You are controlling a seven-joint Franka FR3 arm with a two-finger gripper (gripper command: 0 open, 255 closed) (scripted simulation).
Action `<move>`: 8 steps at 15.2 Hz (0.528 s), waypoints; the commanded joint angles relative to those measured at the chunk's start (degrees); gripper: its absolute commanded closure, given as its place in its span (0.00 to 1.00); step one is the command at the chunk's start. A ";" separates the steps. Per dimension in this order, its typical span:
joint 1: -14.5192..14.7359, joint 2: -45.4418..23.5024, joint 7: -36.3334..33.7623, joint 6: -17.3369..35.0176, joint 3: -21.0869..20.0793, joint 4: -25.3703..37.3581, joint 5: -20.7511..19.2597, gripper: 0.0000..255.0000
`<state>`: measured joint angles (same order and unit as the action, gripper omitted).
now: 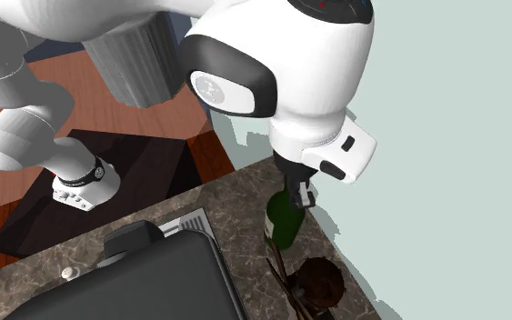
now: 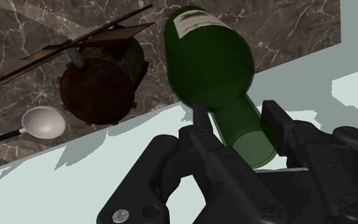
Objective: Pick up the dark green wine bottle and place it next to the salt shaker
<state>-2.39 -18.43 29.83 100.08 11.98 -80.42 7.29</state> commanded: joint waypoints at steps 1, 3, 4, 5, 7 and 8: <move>-0.07 -0.26 -0.17 -1.69 0.00 1.96 0.02 1.00; -0.18 -0.52 -0.26 -3.36 0.02 3.88 0.05 1.00; -0.24 -0.67 -0.30 -4.20 0.03 4.89 0.08 1.00; -0.31 -0.85 -0.35 -5.06 0.03 5.92 0.11 1.00; -0.47 -1.27 -0.43 -6.82 0.05 8.10 0.18 1.00; -0.55 -1.52 -0.48 -7.72 0.05 9.25 0.23 1.00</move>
<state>-2.81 -19.88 29.31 93.30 11.99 -72.19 7.49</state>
